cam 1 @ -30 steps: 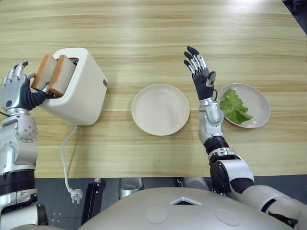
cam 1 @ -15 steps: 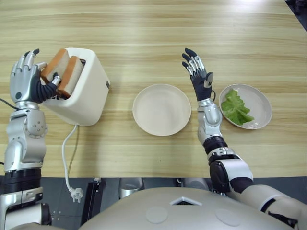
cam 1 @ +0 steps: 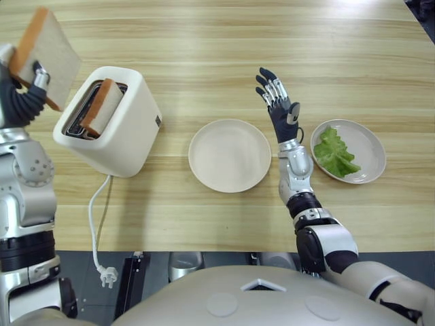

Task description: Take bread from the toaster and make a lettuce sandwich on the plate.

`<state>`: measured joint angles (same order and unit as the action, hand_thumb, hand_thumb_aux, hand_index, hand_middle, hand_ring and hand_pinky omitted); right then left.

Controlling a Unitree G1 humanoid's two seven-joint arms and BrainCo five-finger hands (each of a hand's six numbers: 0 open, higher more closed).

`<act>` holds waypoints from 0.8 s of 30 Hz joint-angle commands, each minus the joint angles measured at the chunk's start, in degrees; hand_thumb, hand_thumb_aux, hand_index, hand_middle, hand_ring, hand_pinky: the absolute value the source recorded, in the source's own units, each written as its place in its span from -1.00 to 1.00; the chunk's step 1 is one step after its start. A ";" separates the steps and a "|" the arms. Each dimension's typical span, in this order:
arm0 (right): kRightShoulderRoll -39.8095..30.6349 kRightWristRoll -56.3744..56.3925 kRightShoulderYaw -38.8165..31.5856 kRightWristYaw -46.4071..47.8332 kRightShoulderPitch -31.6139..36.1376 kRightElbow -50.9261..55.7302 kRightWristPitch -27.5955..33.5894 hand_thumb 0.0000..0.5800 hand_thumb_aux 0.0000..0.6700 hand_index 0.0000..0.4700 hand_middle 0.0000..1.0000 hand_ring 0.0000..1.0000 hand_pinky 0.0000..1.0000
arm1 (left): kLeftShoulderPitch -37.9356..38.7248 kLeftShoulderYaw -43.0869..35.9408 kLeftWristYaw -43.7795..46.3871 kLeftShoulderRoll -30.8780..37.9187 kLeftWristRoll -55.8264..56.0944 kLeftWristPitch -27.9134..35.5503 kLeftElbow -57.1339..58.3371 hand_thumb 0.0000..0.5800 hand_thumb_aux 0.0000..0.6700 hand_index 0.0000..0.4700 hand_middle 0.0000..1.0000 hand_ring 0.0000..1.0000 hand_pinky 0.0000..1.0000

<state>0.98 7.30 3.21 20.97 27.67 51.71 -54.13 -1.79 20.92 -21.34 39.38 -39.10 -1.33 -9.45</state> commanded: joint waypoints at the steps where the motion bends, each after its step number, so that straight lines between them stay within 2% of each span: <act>1: -0.05 -0.26 0.29 -0.56 0.30 0.59 -0.19 -1.00 -1.00 -1.00 -1.00 -1.00 -1.00 | -1.35 -1.21 -0.95 -1.32 -1.14 -0.66 -2.49 1.00 1.00 0.96 1.00 1.00 1.00; 4: -1.31 -0.03 1.37 -2.03 0.22 -1.50 -0.36 -1.00 -1.00 -1.00 -1.00 -1.00 -1.00 | -3.23 -2.98 1.07 -2.83 2.07 -3.25 -4.62 1.00 1.00 0.96 1.00 1.00 1.00; 8: -8.28 -2.71 5.16 -6.84 -0.97 -7.18 -2.61 -1.00 -1.00 -1.00 -1.00 -1.00 -1.00 | -6.96 -11.05 12.50 -7.62 15.77 -6.93 -9.97 1.00 1.00 0.96 1.00 1.00 1.00; 12: -18.43 -16.63 8.99 -17.42 -4.46 -10.05 -5.09 -1.00 -1.00 -1.00 -1.00 -1.00 -1.00 | -9.05 -20.16 24.75 -11.28 26.03 -7.51 -9.65 1.00 1.00 0.96 1.00 1.00 1.00; 14: -24.26 -26.72 10.44 -26.52 -6.63 -10.44 -4.32 -1.00 -1.00 -1.00 -1.00 -1.00 -1.00 | -9.17 -23.95 31.58 -13.64 32.88 -6.24 -7.36 1.00 1.00 0.96 1.00 1.00 1.00; 18: -34.54 -45.93 8.64 -48.79 -10.71 -9.80 1.65 -1.00 -1.00 -1.00 -1.00 -1.00 -1.00 | -10.05 -28.88 42.23 -16.36 39.72 -5.70 2.05 1.00 1.00 0.96 1.00 1.00 1.00; 21: -41.47 -57.10 3.09 -63.29 -13.16 -6.99 8.33 -1.00 -1.00 -1.00 -1.00 -1.00 -1.00 | -10.96 -32.84 51.13 -16.92 42.36 -6.09 9.74 1.00 1.00 0.96 1.00 1.00 1.00; 24: -46.31 -62.90 -3.01 -72.67 -13.41 -0.33 14.11 -1.00 -1.00 -1.00 -1.00 -1.00 -1.00 | -13.19 -34.83 57.54 -17.12 42.88 -6.45 17.01 1.00 1.00 0.96 1.00 1.00 1.00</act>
<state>-44.35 -52.11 3.53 -47.54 14.56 47.97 -42.84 -13.66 -13.22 32.89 21.73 3.01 -7.90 4.41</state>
